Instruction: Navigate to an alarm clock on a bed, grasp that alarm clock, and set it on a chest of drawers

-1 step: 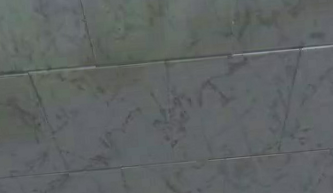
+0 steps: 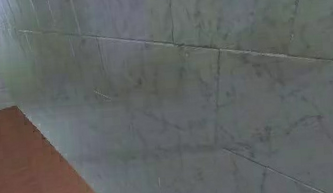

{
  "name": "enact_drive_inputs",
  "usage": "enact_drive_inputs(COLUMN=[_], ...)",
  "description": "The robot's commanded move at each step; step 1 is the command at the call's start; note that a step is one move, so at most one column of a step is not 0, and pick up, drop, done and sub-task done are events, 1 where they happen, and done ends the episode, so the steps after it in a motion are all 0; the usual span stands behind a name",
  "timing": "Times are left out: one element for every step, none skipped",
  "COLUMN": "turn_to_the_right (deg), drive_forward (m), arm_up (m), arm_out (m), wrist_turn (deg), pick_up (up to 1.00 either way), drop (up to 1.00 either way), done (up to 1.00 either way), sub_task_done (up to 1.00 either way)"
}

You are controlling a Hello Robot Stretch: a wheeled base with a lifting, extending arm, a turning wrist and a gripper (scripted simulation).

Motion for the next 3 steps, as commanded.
enact_drive_inputs(turn_to_the_right=[-45.0, -45.0, -45.0], drive_forward=[0.0, 0.0, 0.0], arm_up=[0.0, 0.0, 0.0], arm_out=[0.0, 0.0, 0.0], wrist_turn=[0.0, 0.0, 0.0], pick_up=[0.0, 0.0, 0.0], drop=[0.0, 0.0, 0.0], done=[0.0, 0.0, 0.0], sub_task_done=[0.0, 0.0, 0.0])
